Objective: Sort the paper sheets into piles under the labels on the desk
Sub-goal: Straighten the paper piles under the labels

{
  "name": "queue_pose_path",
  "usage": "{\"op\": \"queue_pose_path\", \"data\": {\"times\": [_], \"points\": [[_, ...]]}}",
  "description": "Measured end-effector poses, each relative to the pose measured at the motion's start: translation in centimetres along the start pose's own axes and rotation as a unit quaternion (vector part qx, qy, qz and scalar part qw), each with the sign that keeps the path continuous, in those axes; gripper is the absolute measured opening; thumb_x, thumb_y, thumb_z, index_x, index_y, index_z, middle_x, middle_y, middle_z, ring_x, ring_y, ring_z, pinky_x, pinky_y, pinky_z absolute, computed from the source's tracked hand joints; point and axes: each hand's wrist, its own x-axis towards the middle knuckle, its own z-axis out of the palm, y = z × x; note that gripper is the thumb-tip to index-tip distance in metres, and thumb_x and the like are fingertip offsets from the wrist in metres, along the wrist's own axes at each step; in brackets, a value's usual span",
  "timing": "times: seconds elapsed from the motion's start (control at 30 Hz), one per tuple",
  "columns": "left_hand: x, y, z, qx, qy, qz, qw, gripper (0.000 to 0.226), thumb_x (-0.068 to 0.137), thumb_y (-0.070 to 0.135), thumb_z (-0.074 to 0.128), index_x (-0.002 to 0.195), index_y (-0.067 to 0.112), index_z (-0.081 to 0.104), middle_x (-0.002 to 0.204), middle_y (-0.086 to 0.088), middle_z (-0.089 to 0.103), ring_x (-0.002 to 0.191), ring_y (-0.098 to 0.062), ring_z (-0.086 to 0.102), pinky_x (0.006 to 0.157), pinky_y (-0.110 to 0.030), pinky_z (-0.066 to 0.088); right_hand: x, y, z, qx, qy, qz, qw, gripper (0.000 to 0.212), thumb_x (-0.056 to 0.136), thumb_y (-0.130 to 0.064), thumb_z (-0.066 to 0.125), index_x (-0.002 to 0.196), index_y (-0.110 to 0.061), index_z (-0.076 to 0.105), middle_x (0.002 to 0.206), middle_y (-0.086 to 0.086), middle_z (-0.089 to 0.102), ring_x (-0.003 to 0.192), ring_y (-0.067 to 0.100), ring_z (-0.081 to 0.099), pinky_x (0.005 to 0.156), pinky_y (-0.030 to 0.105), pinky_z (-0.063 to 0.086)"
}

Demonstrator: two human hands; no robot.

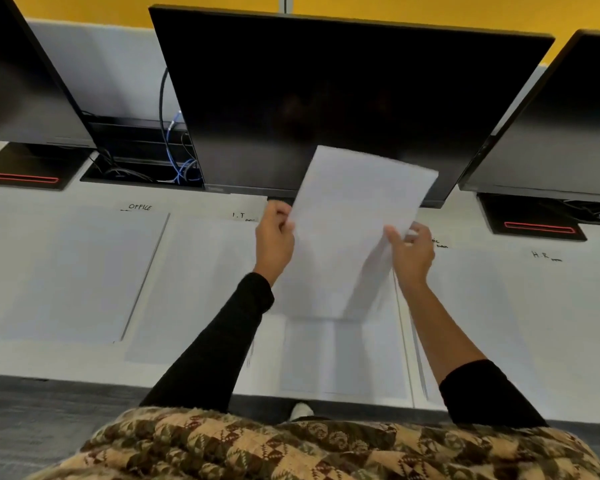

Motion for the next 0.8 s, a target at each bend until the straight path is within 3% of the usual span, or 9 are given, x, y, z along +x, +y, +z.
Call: {"op": "queue_pose_path", "data": {"times": [0.07,0.17,0.23,0.3,0.37,0.47,0.53,0.63,0.8], "points": [[0.9,1.5,-1.0,-0.043,0.027,0.043,0.998,0.025,0.089,-0.011,0.043,0.093,0.014,0.042,0.078,0.008,0.051,0.071,-0.01,0.05,0.063,-0.009,0.043,-0.2,-3.1,-0.3,0.091,0.044,-0.083,0.991,0.019,0.086,-0.02,0.065,0.1,-0.012,0.054,0.08,-0.004,0.057,0.074,0.011,0.052,0.066,0.009,0.044],[1.3,2.0,-1.7,-0.095,0.047,0.081,0.991,0.026,0.09,-0.007,0.044,0.095,0.018,0.042,0.085,0.001,0.056,0.077,-0.015,0.056,0.07,-0.019,0.047,-1.0,-5.1,-0.6,0.151,0.073,-0.177,0.97,0.011,0.088,-0.018,0.061,0.085,-0.02,0.051,0.074,-0.013,0.053,0.067,0.003,0.049,0.064,0.01,0.043],[0.9,0.8,-1.5,-0.102,0.012,0.05,0.993,0.022,0.092,-0.004,0.043,0.106,0.013,0.043,0.098,0.001,0.061,0.087,-0.011,0.061,0.076,-0.017,0.05,-1.6,-3.9,-0.4,0.137,0.06,-0.182,0.972,0.009,0.089,-0.018,0.06,0.086,-0.016,0.051,0.074,-0.014,0.053,0.069,0.003,0.05,0.065,0.01,0.043],[0.7,-1.6,-1.2,-0.054,-0.052,-0.019,0.997,0.032,0.095,0.001,0.04,0.125,0.009,0.041,0.119,-0.005,0.056,0.105,-0.016,0.057,0.09,-0.022,0.047,-2.0,-1.6,0.1,0.084,0.017,-0.156,0.984,0.008,0.091,-0.017,0.057,0.093,-0.01,0.053,0.073,-0.012,0.053,0.067,0.005,0.05,0.06,0.006,0.04],[0.7,-3.4,-1.0,0.003,-0.087,-0.072,0.994,0.04,0.097,0.005,0.038,0.137,0.009,0.037,0.132,-0.007,0.051,0.116,-0.02,0.05,0.1,-0.028,0.04,-2.1,0.3,0.5,0.01,-0.054,-0.12,0.991,0.017,0.093,-0.013,0.053,0.106,-0.002,0.056,0.079,-0.001,0.059,0.072,0.014,0.053,0.06,0.011,0.04],[0.7,-3.9,-1.5,0.019,-0.062,-0.07,0.995,0.032,0.098,0.004,0.038,0.128,0.004,0.047,0.119,-0.006,0.055,0.105,-0.017,0.05,0.09,-0.023,0.041,-2.1,0.7,1.0,-0.035,-0.087,-0.075,0.993,0.023,0.095,-0.006,0.048,0.112,0.005,0.057,0.1,0.018,0.065,0.084,0.028,0.057,0.072,0.025,0.041],[0.9,-3.4,-2.5,0.004,-0.029,-0.044,0.999,0.022,0.097,0.004,0.04,0.114,0.005,0.053,0.107,-0.005,0.055,0.097,-0.017,0.051,0.077,-0.018,0.044,-2.2,0.0,1.3,-0.035,-0.086,-0.084,0.992,0.016,0.094,-0.006,0.05,0.101,0.006,0.058,0.097,0.025,0.064,0.082,0.034,0.059,0.071,0.031,0.047],[1.5,-3.2,-5.3,-0.017,0.012,-0.02,1.0,0.009,0.096,0.006,0.041,0.095,0.009,0.049,0.091,-0.006,0.055,0.086,-0.018,0.05,0.072,-0.02,0.042,-2.9,-1.3,2.4,-0.008,-0.118,-0.104,0.987,0.004,0.092,-0.007,0.053,0.088,-0.006,0.054,0.084,0.012,0.06,0.075,0.022,0.055,0.066,0.03,0.053],[2.1,-4.7,-12.0,0.018,0.079,-0.037,0.996,0.009,0.093,0.005,0.042,0.093,0.011,0.049,0.083,-0.009,0.051,0.077,-0.019,0.046,0.067,-0.028,0.04,-6.1,-2.4,6.6,0.004,-0.23,-0.101,0.968,0.002,0.091,-0.008,0.056,0.092,-0.01,0.055,0.079,0.001,0.058,0.068,0.012,0.058,0.047,0.009,0.05]]}}
